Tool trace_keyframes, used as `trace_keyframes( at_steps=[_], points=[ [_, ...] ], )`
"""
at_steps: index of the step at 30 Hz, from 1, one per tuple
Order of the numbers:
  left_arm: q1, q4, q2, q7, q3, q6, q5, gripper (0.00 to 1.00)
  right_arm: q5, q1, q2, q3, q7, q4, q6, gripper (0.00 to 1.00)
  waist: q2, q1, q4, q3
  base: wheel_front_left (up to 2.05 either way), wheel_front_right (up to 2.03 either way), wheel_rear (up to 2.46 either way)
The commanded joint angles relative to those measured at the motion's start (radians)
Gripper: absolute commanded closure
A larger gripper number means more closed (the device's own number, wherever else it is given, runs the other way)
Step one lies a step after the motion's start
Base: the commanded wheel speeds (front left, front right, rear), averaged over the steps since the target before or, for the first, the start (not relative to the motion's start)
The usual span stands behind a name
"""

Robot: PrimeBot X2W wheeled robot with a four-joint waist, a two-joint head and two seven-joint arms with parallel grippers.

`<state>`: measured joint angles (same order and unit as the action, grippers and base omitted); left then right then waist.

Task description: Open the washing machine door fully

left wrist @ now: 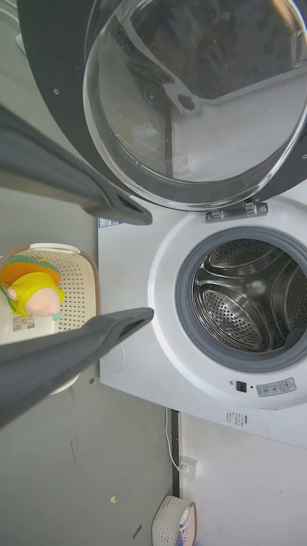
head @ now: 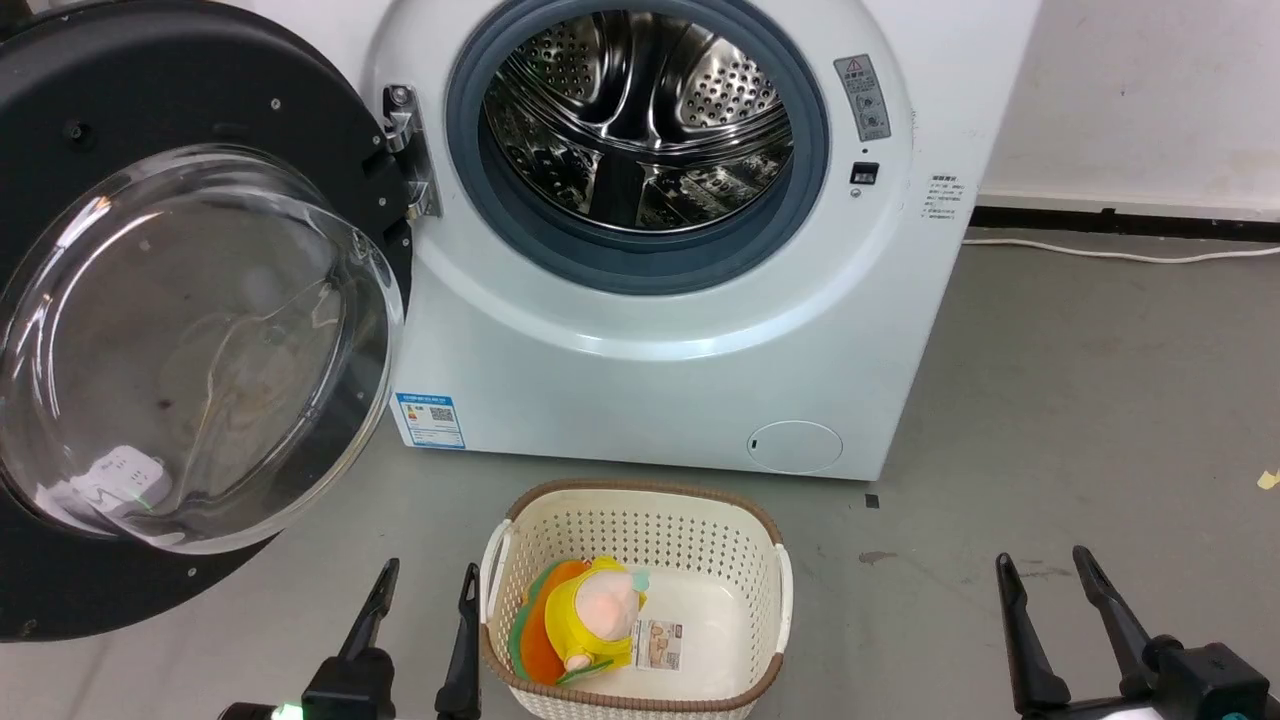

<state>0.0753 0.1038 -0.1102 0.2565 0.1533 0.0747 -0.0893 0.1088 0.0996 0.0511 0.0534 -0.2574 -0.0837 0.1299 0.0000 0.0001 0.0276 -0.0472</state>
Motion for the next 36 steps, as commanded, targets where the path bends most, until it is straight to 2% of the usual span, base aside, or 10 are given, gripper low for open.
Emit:
trace_keyframes(
  at_steps=[1, 9, 10, 36],
  points=[
    [0.011, -0.002, 0.003, 0.005, -0.001, -0.007, 0.007, 0.0, 0.007, 0.007, -0.001, -0.001, -0.004, 0.002, 0.001, 0.0, 0.0, -0.0001, 0.001, 0.001, 0.0, 0.0, 0.0],
    [0.008, 0.009, 0.013, 0.005, -0.012, -0.023, -0.01, 0.0, 0.012, 0.005, -0.001, -0.003, -0.004, 0.001, 0.001, 0.0, 0.0, -0.0001, 0.005, 0.009, 0.0, 0.0, 0.0],
    [0.002, 0.007, 0.008, -0.001, -0.009, -0.023, -0.01, 1.0, 0.007, 0.0, 0.0, -0.001, 0.0, 0.0, 0.0, 1.0, 0.0, -0.0001, 0.005, 0.009, 0.0, 0.0, 0.0],
    [-0.013, -0.014, 0.017, -0.05, -0.035, -0.033, 0.009, 1.0, -0.015, -0.02, 0.0, -0.01, 0.049, 0.016, 0.0, 1.0, 0.0, -0.0001, -0.001, 0.016, 0.0, 0.0, 0.0]
  ],
)
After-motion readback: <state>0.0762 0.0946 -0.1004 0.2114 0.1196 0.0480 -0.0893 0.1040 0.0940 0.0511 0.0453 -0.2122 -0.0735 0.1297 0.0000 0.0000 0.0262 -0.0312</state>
